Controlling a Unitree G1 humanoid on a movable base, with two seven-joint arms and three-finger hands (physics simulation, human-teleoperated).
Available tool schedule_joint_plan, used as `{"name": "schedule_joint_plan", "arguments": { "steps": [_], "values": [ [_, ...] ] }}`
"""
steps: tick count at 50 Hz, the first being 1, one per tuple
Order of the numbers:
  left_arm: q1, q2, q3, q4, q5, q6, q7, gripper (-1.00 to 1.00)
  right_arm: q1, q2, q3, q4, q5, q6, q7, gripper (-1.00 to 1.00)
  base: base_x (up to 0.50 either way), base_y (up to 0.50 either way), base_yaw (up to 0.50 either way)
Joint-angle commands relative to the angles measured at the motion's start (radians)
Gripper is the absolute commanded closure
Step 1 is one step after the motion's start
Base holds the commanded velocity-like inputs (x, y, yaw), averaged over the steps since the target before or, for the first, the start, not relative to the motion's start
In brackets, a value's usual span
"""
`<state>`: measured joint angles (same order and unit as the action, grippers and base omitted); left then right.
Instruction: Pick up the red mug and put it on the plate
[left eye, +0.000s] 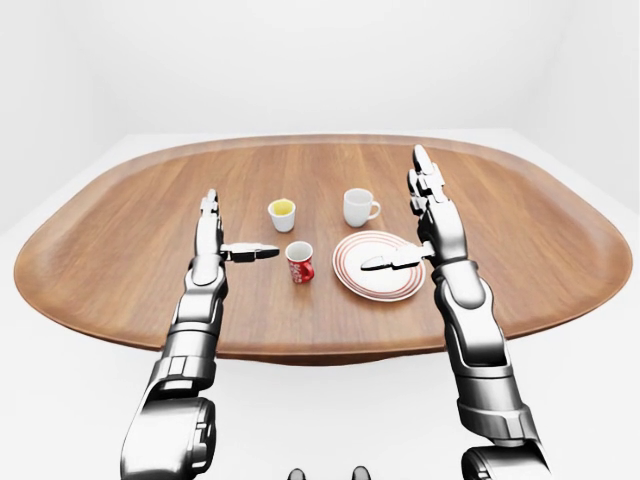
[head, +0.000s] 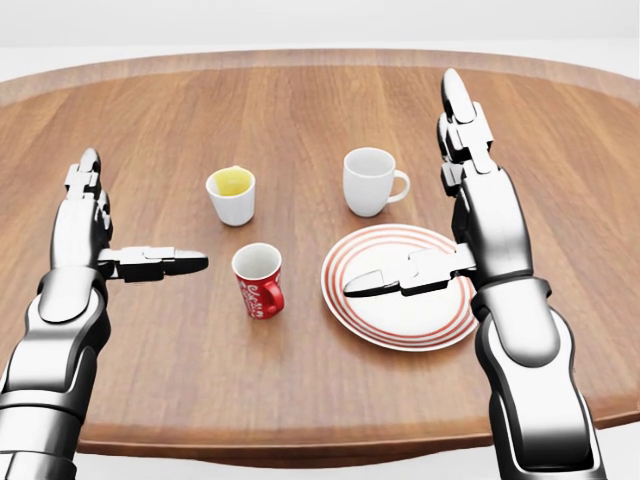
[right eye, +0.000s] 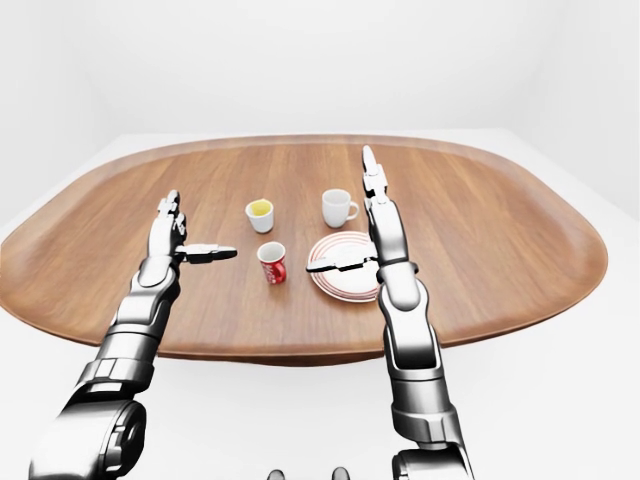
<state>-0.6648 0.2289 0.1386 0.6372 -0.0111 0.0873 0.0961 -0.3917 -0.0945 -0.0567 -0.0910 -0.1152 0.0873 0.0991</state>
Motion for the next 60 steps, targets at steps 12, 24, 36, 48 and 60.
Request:
{"name": "schedule_joint_plan", "arguments": {
  "steps": [12, 24, 36, 48, 60],
  "values": [
    [0.004, 0.001, 0.0, -0.012, -0.003, 0.0, -0.002, -1.0, 0.001, 0.006, 0.007, -0.002, -0.012, 0.0, 0.005, -1.0, 0.25, 0.0, 0.0],
    [0.0, 0.001, -0.001, -0.012, 0.0, 0.0, -0.003, -1.0, 0.001, 0.005, 0.006, -0.009, -0.015, 0.0, 0.008, -1.0, 0.25, 0.0, 0.0],
    [-0.001, 0.001, -0.001, -0.018, 0.004, 0.0, -0.004, -1.0, -0.005, 0.007, 0.009, -0.013, -0.02, 0.0, 0.009, -1.0, 0.26, 0.0, 0.0],
    [-0.002, -0.001, -0.003, -0.025, 0.008, 0.0, -0.003, -1.0, -0.002, 0.007, 0.008, -0.022, -0.022, 0.0, 0.012, -1.0, 0.27, 0.0, 0.0],
    [-0.001, 0.001, 0.0, -0.022, 0.006, 0.0, -0.005, -1.0, 0.0, 0.007, 0.008, -0.016, -0.024, 0.0, 0.013, -1.0, 0.27, 0.0, 0.0]
  ]
}}
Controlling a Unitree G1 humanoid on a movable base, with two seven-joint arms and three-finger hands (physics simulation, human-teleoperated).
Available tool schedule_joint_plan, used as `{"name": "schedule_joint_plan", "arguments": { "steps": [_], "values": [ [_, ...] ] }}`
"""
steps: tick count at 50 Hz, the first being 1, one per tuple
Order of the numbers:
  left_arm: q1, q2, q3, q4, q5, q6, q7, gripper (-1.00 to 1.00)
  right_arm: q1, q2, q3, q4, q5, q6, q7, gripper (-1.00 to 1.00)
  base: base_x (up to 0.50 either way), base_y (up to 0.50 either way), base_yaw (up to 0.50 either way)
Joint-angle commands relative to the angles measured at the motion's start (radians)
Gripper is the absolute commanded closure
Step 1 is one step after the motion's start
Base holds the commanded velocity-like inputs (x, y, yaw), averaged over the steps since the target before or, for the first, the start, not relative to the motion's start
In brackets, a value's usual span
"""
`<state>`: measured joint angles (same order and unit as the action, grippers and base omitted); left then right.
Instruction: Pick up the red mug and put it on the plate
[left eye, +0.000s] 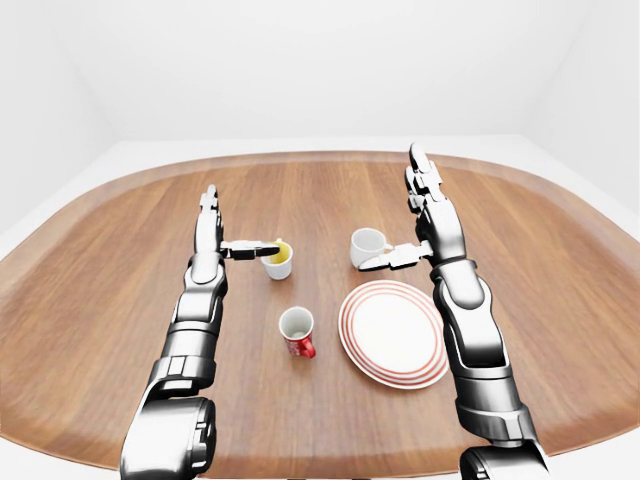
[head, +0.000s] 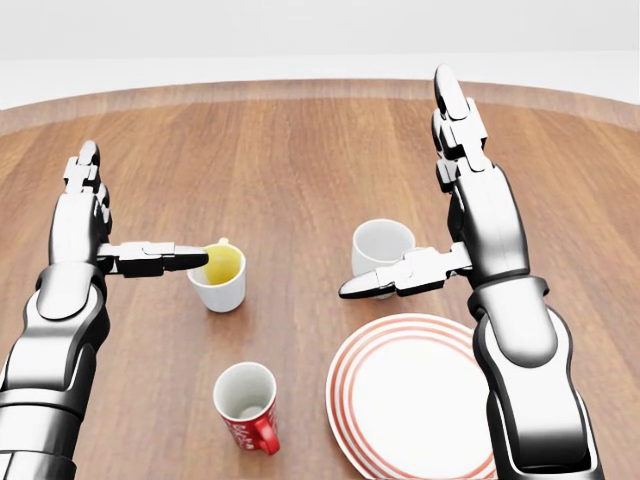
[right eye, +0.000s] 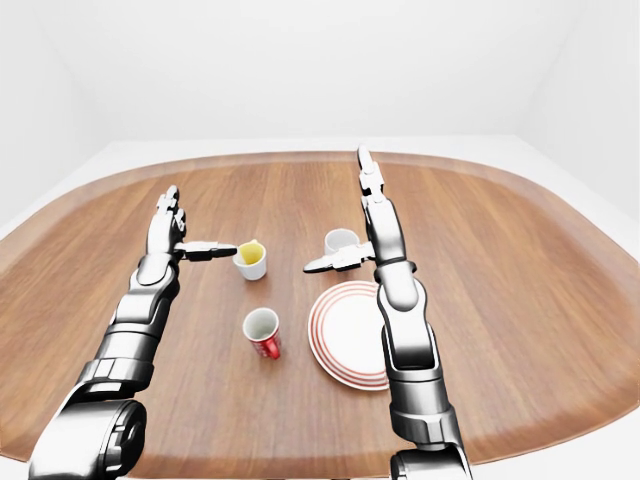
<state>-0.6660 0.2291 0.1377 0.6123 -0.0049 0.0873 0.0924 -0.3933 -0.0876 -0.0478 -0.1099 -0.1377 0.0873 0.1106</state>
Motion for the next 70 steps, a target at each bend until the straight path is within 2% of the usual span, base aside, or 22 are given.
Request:
{"name": "schedule_joint_plan", "arguments": {
  "steps": [1, 19, 29, 42, 59, 70],
  "values": [
    [0.0, 0.001, 0.001, 0.004, -0.001, 0.0, -0.001, -1.0, 0.003, 0.0, 0.0, 0.004, -0.003, 0.0, 0.001, -1.0, 0.28, 0.0, 0.0],
    [0.001, 0.002, 0.002, 0.013, -0.002, 0.0, -0.003, -1.0, 0.007, 0.001, 0.001, 0.0, -0.002, 0.0, 0.004, -1.0, 0.29, 0.0, 0.0],
    [0.009, 0.011, 0.008, 0.005, -0.009, 0.0, -0.007, -1.0, -0.023, -0.009, 0.017, -0.009, -0.031, 0.0, 0.036, -1.0, 0.0, 0.0, 0.0],
    [0.019, 0.024, 0.016, 0.004, -0.016, 0.0, -0.01, -1.0, -0.098, 0.0, 0.081, -0.006, -0.228, 0.0, 0.166, -1.0, 0.0, 0.0, 0.0],
    [0.008, 0.038, 0.021, 0.024, -0.02, 0.0, -0.011, -1.0, -0.102, 0.053, 0.159, -0.018, -0.489, 0.0, 0.406, -1.0, 0.0, 0.0, 0.0],
    [-0.002, 0.041, 0.021, 0.046, -0.018, 0.0, -0.011, -1.0, -0.084, 0.105, 0.191, 0.038, -0.612, 0.0, 0.461, -1.0, 0.0, 0.0, 0.0]
  ]
}}
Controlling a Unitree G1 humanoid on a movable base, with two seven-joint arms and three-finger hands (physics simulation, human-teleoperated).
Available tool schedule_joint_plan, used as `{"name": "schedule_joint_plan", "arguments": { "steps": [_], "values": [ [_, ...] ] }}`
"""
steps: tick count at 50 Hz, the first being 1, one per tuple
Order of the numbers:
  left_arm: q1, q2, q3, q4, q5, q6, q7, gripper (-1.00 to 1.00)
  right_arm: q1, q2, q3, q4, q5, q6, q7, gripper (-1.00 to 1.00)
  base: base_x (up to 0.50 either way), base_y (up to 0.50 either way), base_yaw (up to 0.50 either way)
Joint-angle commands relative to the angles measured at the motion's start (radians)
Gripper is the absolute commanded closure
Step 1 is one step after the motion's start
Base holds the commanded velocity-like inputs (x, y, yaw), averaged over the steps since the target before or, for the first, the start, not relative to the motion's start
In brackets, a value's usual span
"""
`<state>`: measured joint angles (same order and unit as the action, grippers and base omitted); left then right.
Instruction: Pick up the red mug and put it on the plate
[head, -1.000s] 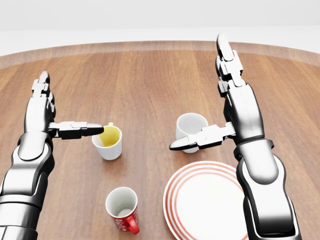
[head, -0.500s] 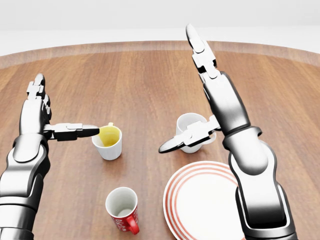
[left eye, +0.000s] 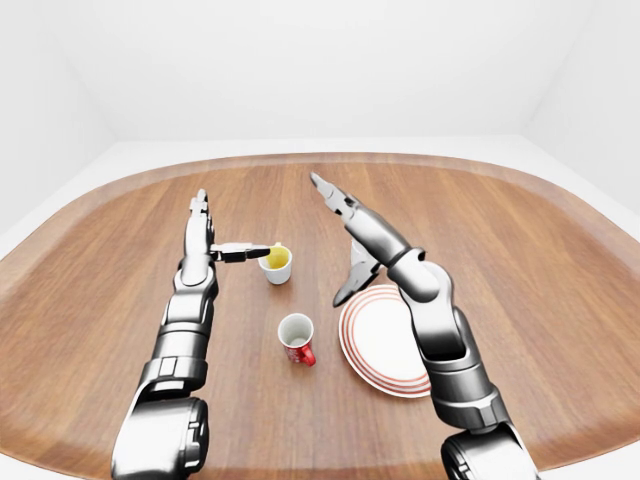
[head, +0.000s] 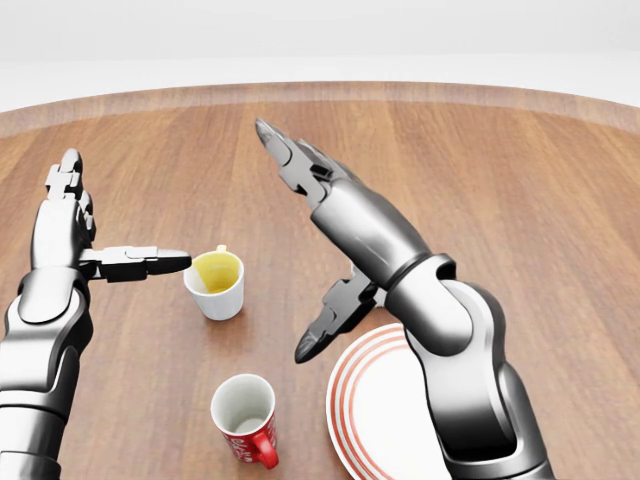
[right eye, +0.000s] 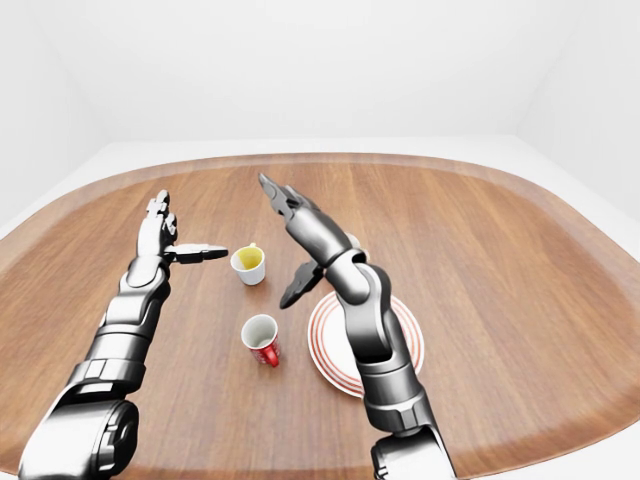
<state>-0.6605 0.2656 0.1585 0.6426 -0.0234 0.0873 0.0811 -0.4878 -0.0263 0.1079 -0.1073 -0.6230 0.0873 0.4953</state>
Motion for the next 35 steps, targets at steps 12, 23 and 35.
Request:
{"name": "schedule_joint_plan", "arguments": {
  "steps": [12, 23, 35],
  "values": [
    [-0.005, 0.003, 0.0, 0.022, 0.001, 0.0, -0.001, -1.0, 0.036, 0.094, 0.075, 0.117, -0.22, 0.0, 0.094, -1.0, 0.0, 0.0, 0.0],
    [0.003, 0.003, 0.0, 0.013, 0.002, 0.0, -0.003, -1.0, 0.054, 0.122, 0.094, 0.213, -0.268, 0.0, 0.071, -1.0, 0.0, 0.0, 0.0],
    [-0.002, 0.007, 0.002, 0.029, -0.003, 0.0, -0.004, -1.0, 0.068, 0.147, 0.109, 0.359, -0.278, 0.0, 0.002, -1.0, 0.0, 0.0, 0.0]
  ]
}}
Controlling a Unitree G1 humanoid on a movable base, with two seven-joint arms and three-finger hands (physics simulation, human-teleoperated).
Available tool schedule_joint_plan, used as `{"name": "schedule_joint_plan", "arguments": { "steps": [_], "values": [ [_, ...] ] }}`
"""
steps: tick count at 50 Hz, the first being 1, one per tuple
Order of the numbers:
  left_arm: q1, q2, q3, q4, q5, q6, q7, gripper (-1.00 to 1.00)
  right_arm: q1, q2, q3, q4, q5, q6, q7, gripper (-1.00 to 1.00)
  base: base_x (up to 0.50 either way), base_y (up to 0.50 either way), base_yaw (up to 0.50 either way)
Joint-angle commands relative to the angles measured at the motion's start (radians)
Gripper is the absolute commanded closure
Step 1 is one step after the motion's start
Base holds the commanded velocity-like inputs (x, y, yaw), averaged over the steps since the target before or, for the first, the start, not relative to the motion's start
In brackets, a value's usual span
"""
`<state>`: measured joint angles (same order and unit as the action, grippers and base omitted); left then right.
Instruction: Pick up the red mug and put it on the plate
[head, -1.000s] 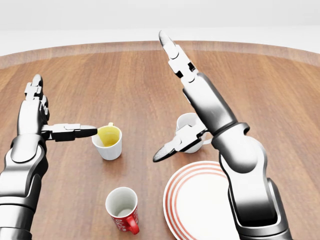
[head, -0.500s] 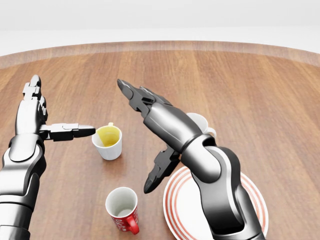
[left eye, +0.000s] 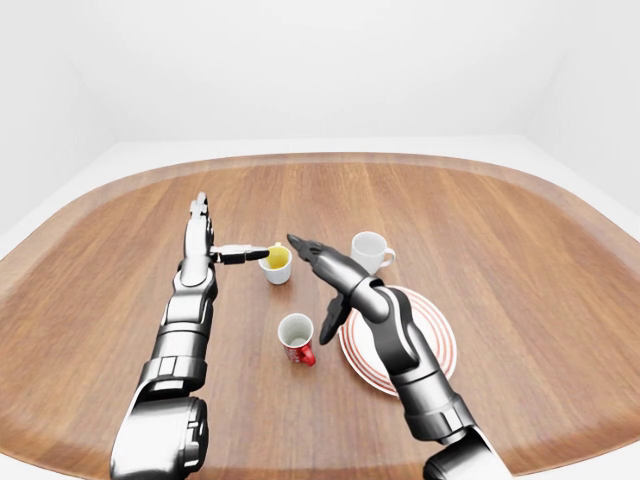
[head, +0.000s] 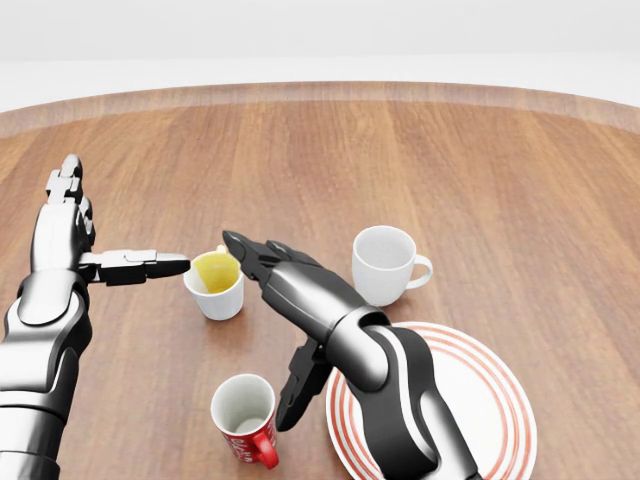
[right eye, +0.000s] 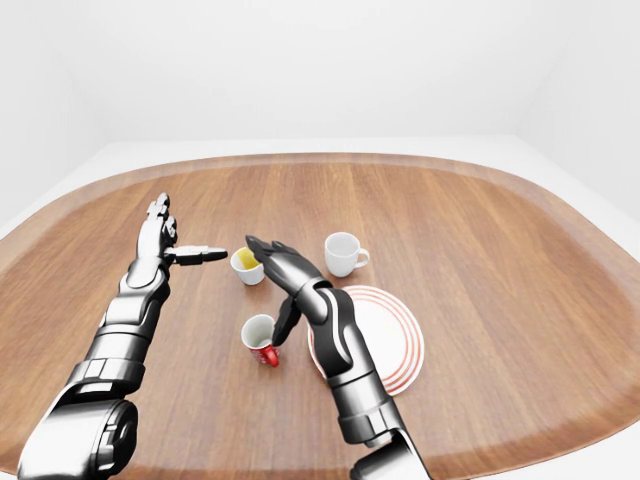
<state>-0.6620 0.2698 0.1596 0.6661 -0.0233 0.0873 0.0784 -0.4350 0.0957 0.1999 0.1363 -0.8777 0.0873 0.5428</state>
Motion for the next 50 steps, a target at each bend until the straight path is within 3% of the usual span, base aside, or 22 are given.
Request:
{"name": "schedule_joint_plan", "arguments": {
  "steps": [1, 34, 50],
  "values": [
    [-0.001, 0.003, 0.001, 0.009, -0.003, 0.0, -0.002, -1.0, 0.016, 0.026, 0.018, 0.122, -0.024, 0.0, -0.049, -1.0, 0.0, 0.0, 0.0],
    [0.006, 0.002, 0.002, -0.006, -0.005, 0.0, -0.001, -1.0, 0.002, 0.093, 0.058, 0.29, -0.05, 0.0, -0.114, -1.0, 0.0, 0.0, 0.0],
    [0.002, 0.005, 0.003, 0.017, -0.007, 0.0, -0.002, -1.0, -0.075, 0.094, 0.025, 0.456, -0.026, 0.0, -0.182, -1.0, 0.0, 0.0, 0.0]
  ]
}}
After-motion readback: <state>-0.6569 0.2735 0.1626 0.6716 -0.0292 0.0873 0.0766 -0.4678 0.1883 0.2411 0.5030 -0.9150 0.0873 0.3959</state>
